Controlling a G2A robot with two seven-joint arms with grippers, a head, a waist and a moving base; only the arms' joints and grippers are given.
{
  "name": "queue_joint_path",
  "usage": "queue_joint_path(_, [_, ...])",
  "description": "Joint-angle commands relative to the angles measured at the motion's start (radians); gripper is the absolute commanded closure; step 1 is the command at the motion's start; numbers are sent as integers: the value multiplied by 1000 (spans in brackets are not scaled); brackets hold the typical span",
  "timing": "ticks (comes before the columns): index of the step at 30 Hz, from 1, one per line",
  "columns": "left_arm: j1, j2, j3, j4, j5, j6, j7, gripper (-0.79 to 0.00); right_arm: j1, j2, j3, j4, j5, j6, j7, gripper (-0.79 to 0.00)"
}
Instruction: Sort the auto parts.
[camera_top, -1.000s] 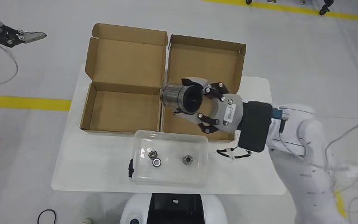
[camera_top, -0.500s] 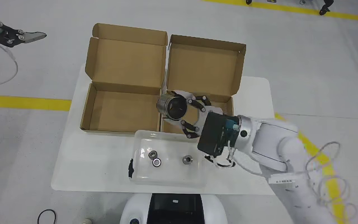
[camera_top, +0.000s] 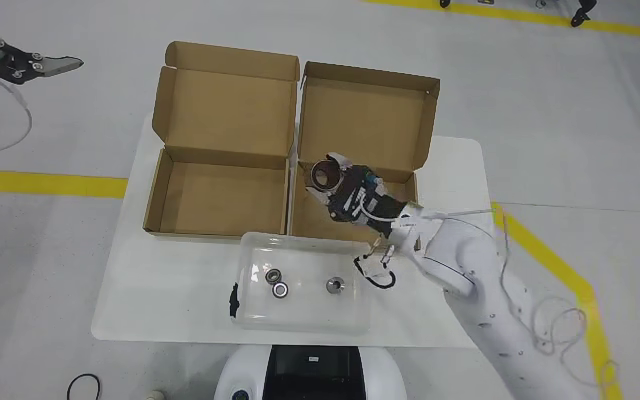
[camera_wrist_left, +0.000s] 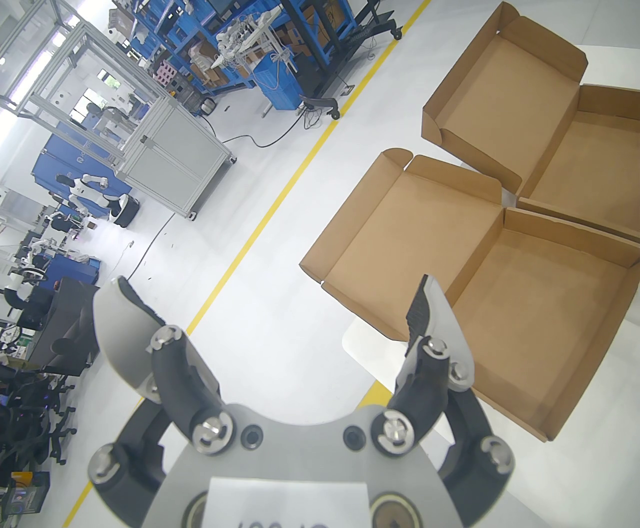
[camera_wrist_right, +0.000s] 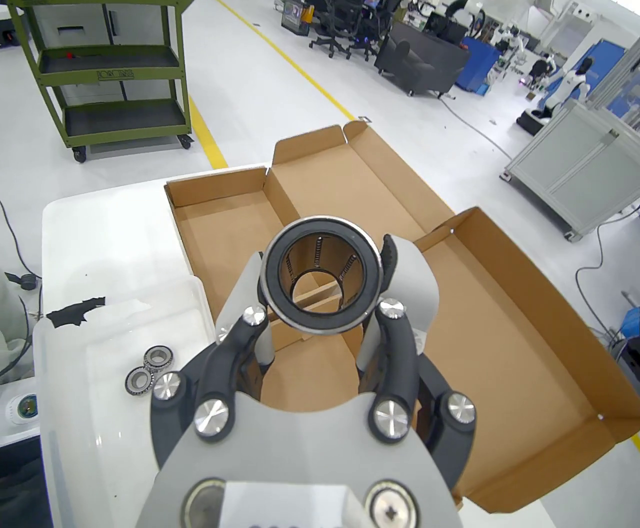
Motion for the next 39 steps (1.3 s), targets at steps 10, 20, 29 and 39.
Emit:
queue_joint_path(10, [0, 0, 0, 0, 0, 0, 0, -785, 49, -24, -75, 156, 59, 77, 81, 0])
queue_joint_path(20, [0, 0, 0, 0, 0, 0, 0, -785, 101, -44, -127, 222, 99, 118, 189, 0])
queue_joint_path(29, [0, 0, 0, 0, 0, 0, 0, -785, 178, -76, -193, 366, 146, 167, 268, 0])
queue_joint_path(39, [0, 0, 0, 0, 0, 0, 0, -785, 258, -114, -275, 525, 115, 178, 267, 0])
